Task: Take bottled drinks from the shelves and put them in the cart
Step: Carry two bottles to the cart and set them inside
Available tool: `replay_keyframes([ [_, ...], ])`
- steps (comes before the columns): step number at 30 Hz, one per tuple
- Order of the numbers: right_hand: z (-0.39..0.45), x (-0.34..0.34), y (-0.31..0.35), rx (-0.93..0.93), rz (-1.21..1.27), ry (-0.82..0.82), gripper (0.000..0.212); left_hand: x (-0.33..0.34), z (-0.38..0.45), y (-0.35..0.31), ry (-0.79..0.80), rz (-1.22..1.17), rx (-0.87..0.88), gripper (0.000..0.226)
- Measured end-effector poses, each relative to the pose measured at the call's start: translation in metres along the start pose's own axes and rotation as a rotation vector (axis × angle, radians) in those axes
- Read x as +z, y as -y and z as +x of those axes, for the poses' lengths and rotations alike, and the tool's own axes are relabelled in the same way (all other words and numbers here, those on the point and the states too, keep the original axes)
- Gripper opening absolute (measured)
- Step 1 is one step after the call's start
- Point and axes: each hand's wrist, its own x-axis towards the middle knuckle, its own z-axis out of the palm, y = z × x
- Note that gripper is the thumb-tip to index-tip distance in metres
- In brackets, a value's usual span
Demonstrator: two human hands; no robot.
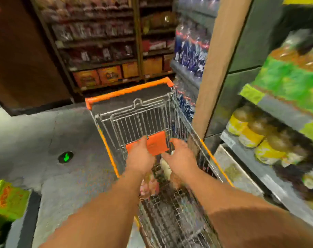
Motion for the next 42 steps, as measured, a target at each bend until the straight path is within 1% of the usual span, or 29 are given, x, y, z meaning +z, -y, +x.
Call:
replay_keyframes([
  [2,-0.036,-0.042,0.032,0.005,0.000,-0.115,0.051,-0.040,-0.028,-0.024,0.014,0.093,0.085,0.067],
  [4,-0.076,-0.076,0.059,0.032,-0.017,-0.188,0.053,-0.075,-0.061,-0.047,0.005,0.166,0.183,0.071],
  [7,-0.137,-0.121,0.089,0.073,-0.044,-0.290,0.057,-0.116,-0.111,-0.082,0.003,0.219,0.344,0.064],
  [10,-0.192,-0.168,0.107,0.107,-0.117,-0.378,0.060,-0.141,-0.160,-0.119,0.040,0.234,0.454,0.068],
  [13,-0.247,-0.217,0.115,0.148,-0.164,-0.485,0.062,-0.153,-0.206,-0.156,0.039,0.220,0.602,0.054],
  [14,-0.266,-0.232,0.116,0.164,-0.167,-0.522,0.062,-0.155,-0.222,-0.169,0.036,0.222,0.649,0.054],
  [17,-0.326,-0.273,0.116,0.227,-0.195,-0.606,0.059,-0.158,-0.274,-0.207,0.032,0.188,0.749,0.064],
  [20,-0.392,-0.307,0.108,0.289,-0.238,-0.648,0.059,-0.154,-0.329,-0.240,0.032,0.150,0.834,0.059],
  [23,-0.468,-0.339,0.095,0.352,-0.244,-0.707,0.050,-0.139,-0.390,-0.267,0.086,0.073,0.909,0.058],
  [27,-0.566,-0.371,0.077,0.464,-0.269,-0.731,0.057,-0.117,-0.481,-0.292,0.159,0.027,0.983,0.063],
  [30,-0.625,-0.385,0.067,0.526,-0.301,-0.768,0.059,-0.101,-0.540,-0.300,0.227,0.001,1.035,0.065],
  [32,-0.657,-0.391,0.062,0.569,-0.361,-0.772,0.056,-0.091,-0.574,-0.304,0.268,-0.011,1.071,0.062],
  [34,-0.685,-0.395,0.060,0.618,-0.368,-0.803,0.055,-0.083,-0.603,-0.310,0.298,-0.003,1.123,0.061],
  [37,-0.721,-0.402,0.061,0.677,-0.367,-0.891,0.052,-0.076,-0.635,-0.323,0.323,0.014,1.239,0.062],
  [40,-0.754,-0.407,0.066,0.742,-0.334,-0.975,0.047,-0.073,-0.659,-0.336,0.399,-0.003,1.318,0.060],
  [42,-0.775,-0.409,0.070,0.804,-0.339,-1.017,0.050,-0.071,-0.674,-0.344,0.446,-0.012,1.366,0.059],
])
